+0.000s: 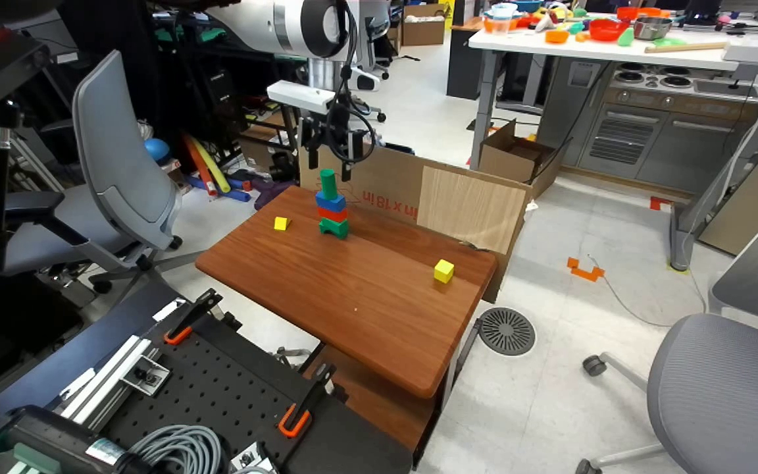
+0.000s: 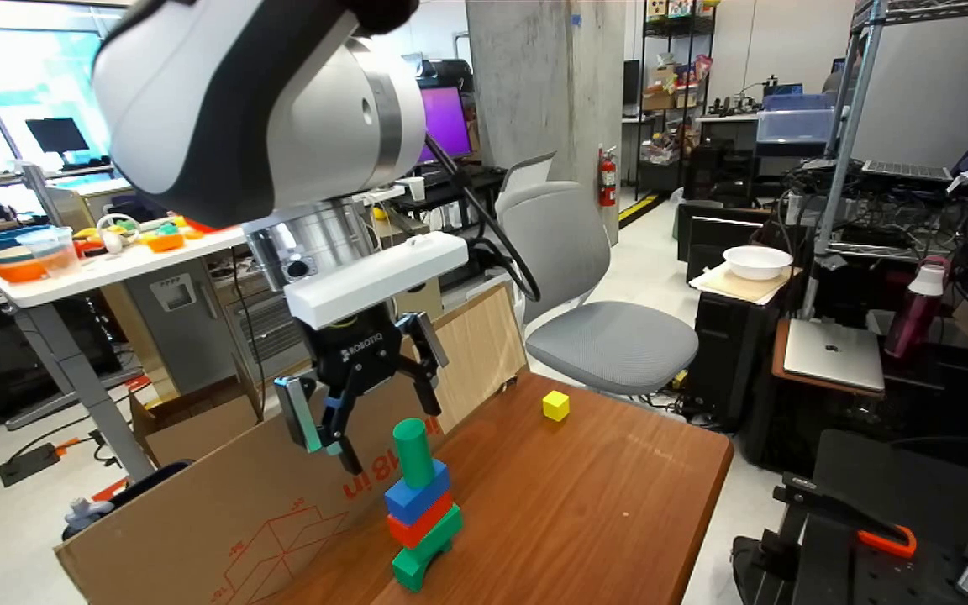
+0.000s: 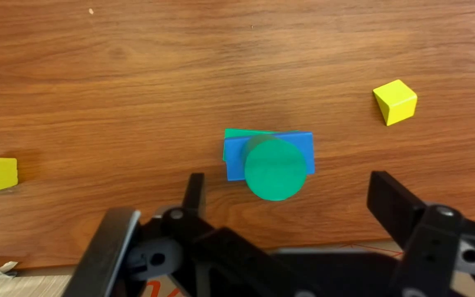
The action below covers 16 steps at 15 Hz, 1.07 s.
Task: Place the green cylindrical block on the desk
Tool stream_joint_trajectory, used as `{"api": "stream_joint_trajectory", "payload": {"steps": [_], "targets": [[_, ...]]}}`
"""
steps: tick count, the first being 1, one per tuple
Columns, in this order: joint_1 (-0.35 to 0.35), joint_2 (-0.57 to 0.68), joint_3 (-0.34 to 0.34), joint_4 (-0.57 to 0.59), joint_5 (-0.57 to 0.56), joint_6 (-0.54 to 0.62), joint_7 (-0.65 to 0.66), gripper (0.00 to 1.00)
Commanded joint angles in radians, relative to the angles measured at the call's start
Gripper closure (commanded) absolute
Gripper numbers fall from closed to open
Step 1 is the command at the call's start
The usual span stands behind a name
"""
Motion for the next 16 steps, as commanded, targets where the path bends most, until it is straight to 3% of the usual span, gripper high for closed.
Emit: {"api": "stream_joint_trajectory", "payload": {"steps": [1, 7, 8, 9, 16], "targets": [[0.014, 0.02, -0.014, 0.036, 0.013, -0.034, 0.007, 0.0], [0.014, 0.024, -0.015, 0.036, 0.015, -0.038, 0.013, 0.01], [0.015, 0.024, -0.015, 0.036, 0.015, -0.038, 0.017, 0.25], [0.016, 0.023, -0.015, 0.035, 0.014, -0.038, 0.019, 0.26], [0.017, 0.016, -0.014, 0.03, 0.018, -0.048, 0.033, 0.81]]}}
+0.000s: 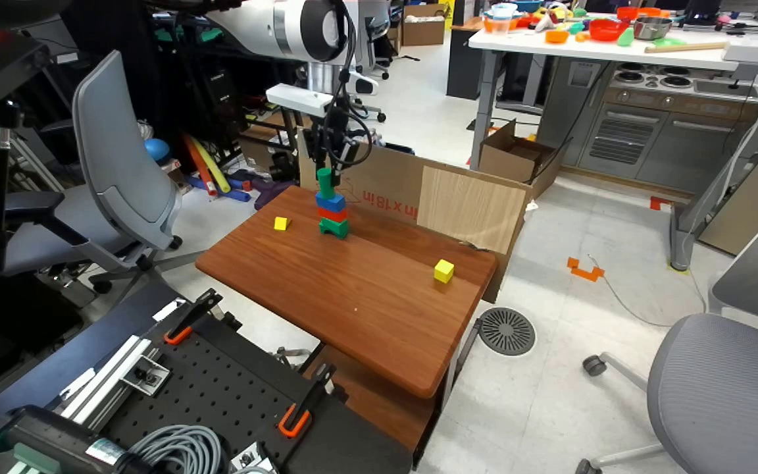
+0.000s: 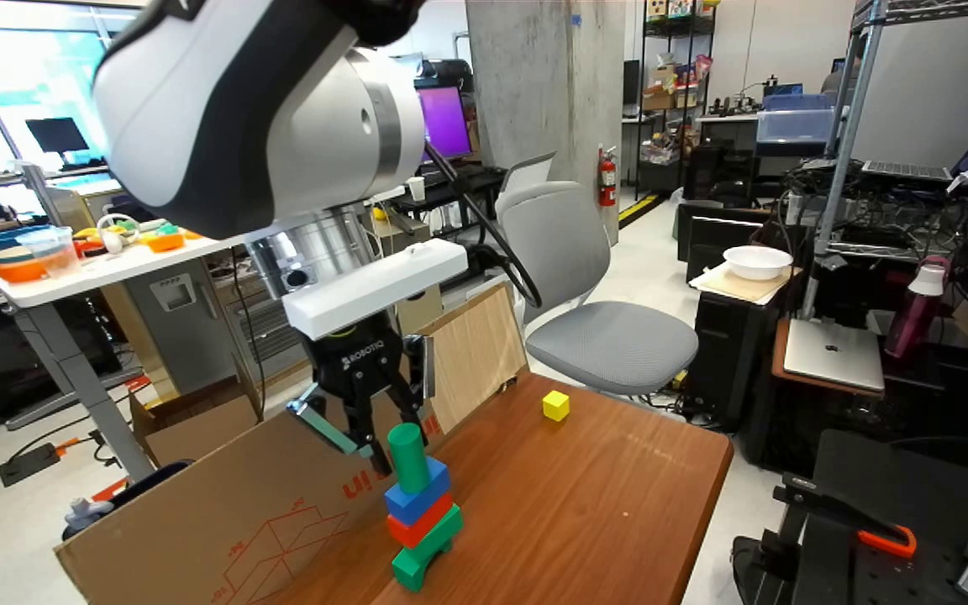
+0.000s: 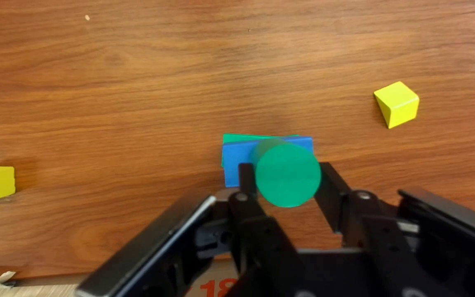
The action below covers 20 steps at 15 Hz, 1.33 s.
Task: Place the green cylindrical block on the desk
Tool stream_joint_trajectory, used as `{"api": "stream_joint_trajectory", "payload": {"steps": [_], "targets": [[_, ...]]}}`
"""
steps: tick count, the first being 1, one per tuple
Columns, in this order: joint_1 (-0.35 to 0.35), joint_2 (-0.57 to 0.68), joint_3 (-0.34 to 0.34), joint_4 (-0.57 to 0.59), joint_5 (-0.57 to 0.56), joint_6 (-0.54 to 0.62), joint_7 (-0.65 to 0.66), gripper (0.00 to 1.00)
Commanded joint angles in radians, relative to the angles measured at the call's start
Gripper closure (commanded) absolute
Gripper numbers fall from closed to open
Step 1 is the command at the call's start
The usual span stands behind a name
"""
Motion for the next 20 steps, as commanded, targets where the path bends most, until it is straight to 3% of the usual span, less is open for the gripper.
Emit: {"api": "stream_joint_trajectory", "payload": {"steps": [1, 8, 13, 20], "targets": [[0.013, 0.007, -0.015, 0.031, 0.02, -0.049, 0.017, 0.88], [-0.023, -0.024, -0.018, 0.013, 0.05, -0.077, 0.013, 0.91], [-0.085, -0.082, -0.039, -0.048, 0.07, -0.041, -0.011, 0.91], [-0.19, -0.049, -0.071, -0.039, 0.132, -0.05, -0.017, 0.91]]}}
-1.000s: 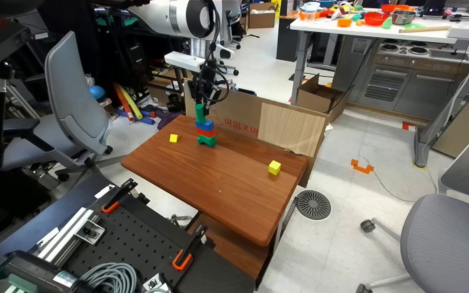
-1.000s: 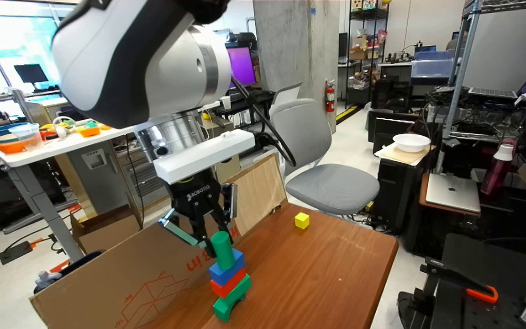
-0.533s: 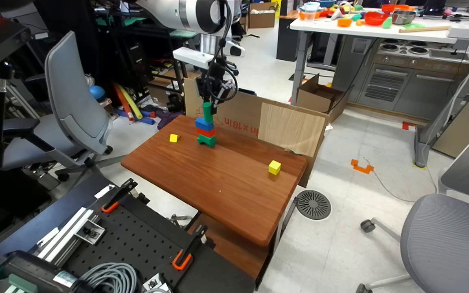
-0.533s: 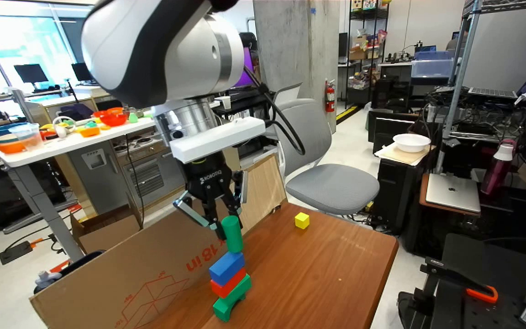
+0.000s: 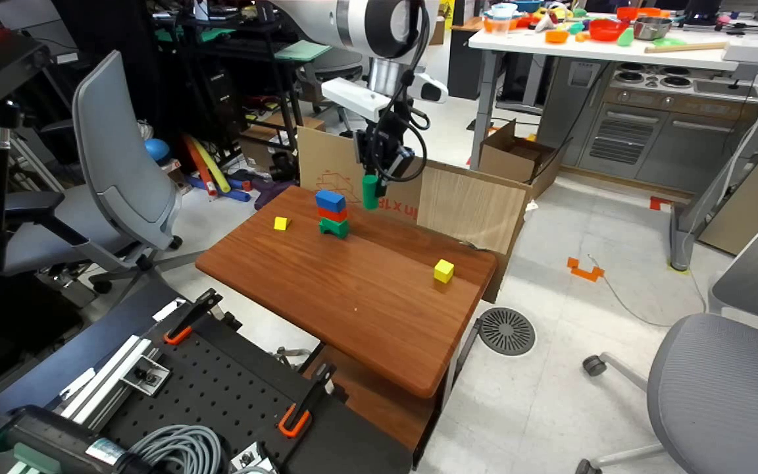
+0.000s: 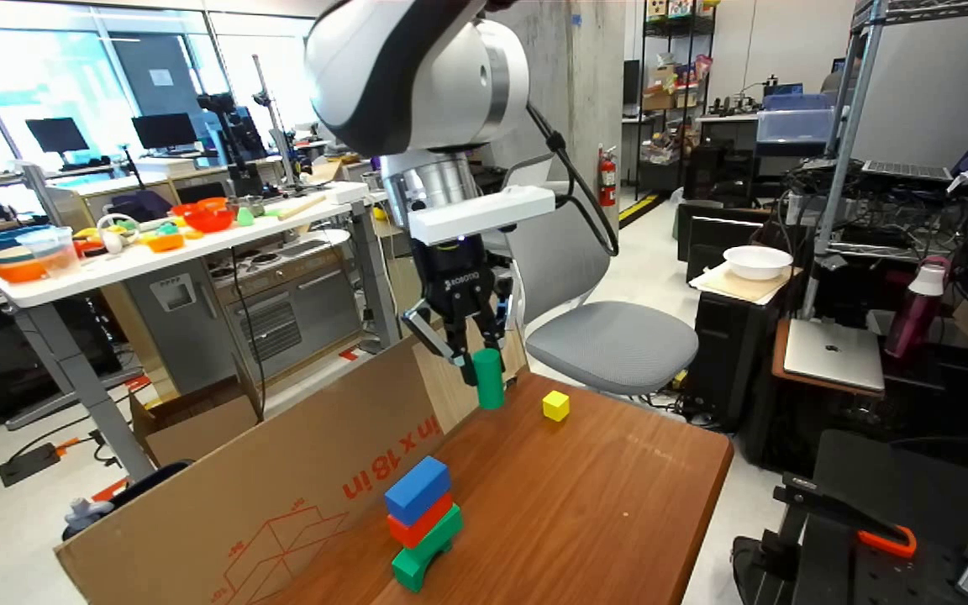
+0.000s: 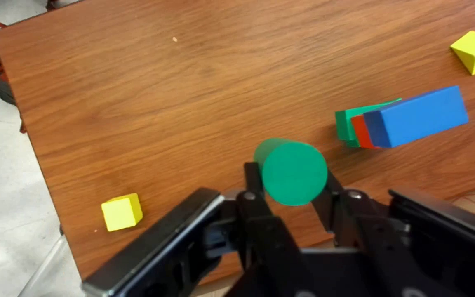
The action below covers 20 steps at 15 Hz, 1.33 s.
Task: Place the green cylindrical block on the desk
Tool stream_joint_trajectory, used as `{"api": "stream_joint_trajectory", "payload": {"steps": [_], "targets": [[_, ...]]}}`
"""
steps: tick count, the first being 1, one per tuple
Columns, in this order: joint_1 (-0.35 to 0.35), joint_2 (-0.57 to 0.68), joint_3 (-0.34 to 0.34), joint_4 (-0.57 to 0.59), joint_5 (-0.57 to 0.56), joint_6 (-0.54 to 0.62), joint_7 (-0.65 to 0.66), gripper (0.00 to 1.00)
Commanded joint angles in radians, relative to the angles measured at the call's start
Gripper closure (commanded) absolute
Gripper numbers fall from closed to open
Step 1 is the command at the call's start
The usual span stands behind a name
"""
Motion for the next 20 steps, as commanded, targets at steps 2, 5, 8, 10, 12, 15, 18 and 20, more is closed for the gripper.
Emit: {"api": "stream_joint_trajectory", "payload": {"steps": [2, 5, 8, 10, 12, 15, 18, 20], "targets": [[-0.049, 0.016, -0.018, 0.004, 0.063, -0.01, -0.015, 0.91], [-0.05, 0.045, -0.025, 0.013, 0.054, -0.008, -0.01, 0.91], [-0.035, 0.081, -0.031, 0.02, 0.038, 0.0, -0.003, 0.91], [-0.026, 0.108, -0.034, 0.028, 0.029, 0.005, 0.001, 0.91], [-0.021, 0.133, -0.038, 0.037, 0.025, 0.005, 0.004, 0.91], [-0.016, 0.163, -0.048, 0.056, 0.017, 0.004, 0.008, 0.91], [-0.002, 0.191, -0.064, 0.076, -0.006, 0.005, 0.019, 0.91], [0.006, 0.219, -0.07, 0.099, -0.019, 0.005, 0.02, 0.91]]}}
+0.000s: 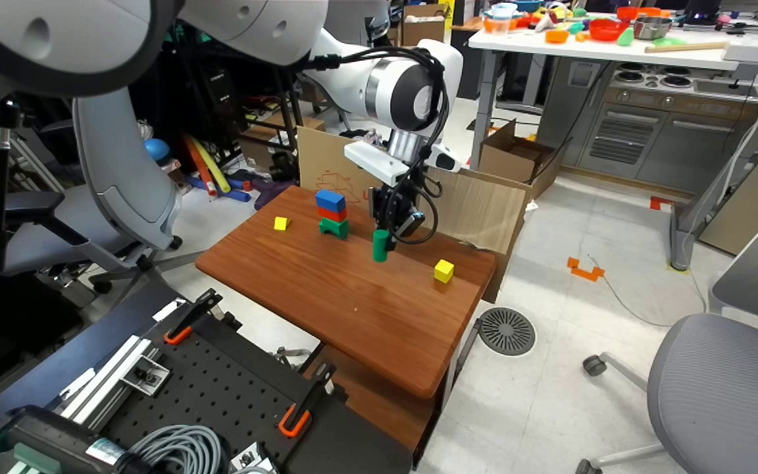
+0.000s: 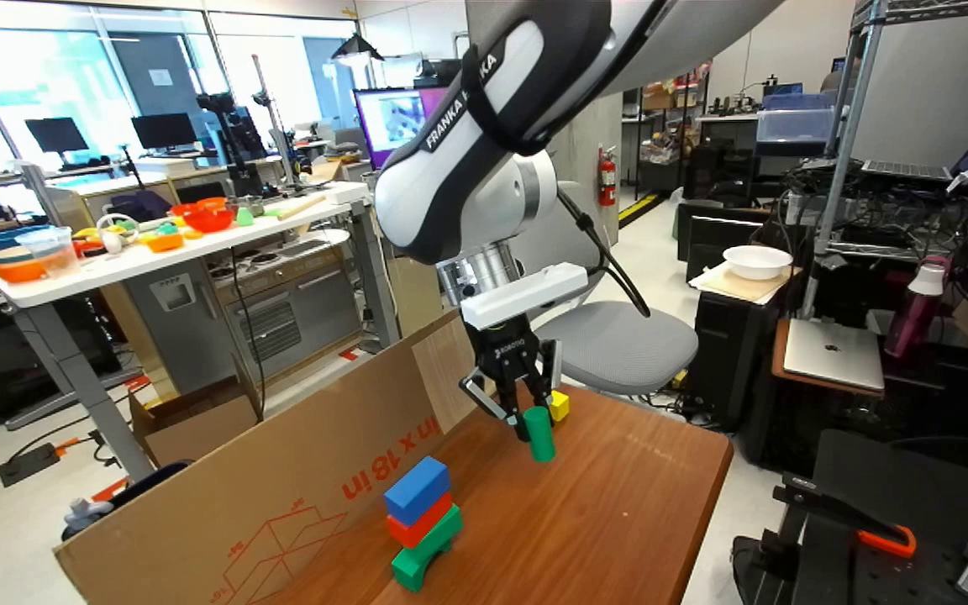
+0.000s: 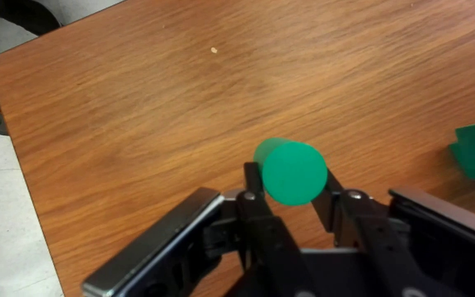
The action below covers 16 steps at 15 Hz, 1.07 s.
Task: Place the green cylindrical block on the desk
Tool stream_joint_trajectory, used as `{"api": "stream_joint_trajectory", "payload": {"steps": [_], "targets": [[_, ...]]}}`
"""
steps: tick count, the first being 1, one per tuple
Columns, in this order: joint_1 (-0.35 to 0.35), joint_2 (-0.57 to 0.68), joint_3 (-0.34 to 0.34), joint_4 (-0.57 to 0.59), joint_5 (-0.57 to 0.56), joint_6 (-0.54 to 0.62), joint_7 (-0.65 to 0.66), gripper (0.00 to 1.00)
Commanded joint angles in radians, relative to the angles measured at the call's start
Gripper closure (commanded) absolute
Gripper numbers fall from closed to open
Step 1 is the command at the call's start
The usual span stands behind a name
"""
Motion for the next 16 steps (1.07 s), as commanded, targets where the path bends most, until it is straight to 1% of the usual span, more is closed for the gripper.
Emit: {"api": "stream_joint_trajectory", "payload": {"steps": [1, 7, 10, 11, 12, 13, 16], "targets": [[0.032, 0.071, -0.026, 0.08, -0.033, -0.003, 0.021, 0.91], [0.046, 0.181, -0.027, 0.192, -0.052, -0.021, 0.027, 0.91], [0.044, 0.195, -0.021, 0.23, -0.047, -0.033, 0.021, 0.91], [0.043, 0.192, -0.018, 0.232, -0.046, -0.038, 0.014, 0.41], [0.047, 0.181, -0.018, 0.223, -0.051, -0.03, 0.008, 0.39], [0.051, 0.164, -0.014, 0.207, -0.051, -0.024, 0.0, 0.34], [0.069, 0.073, 0.003, 0.117, -0.053, 0.017, -0.034, 0.11]]}}
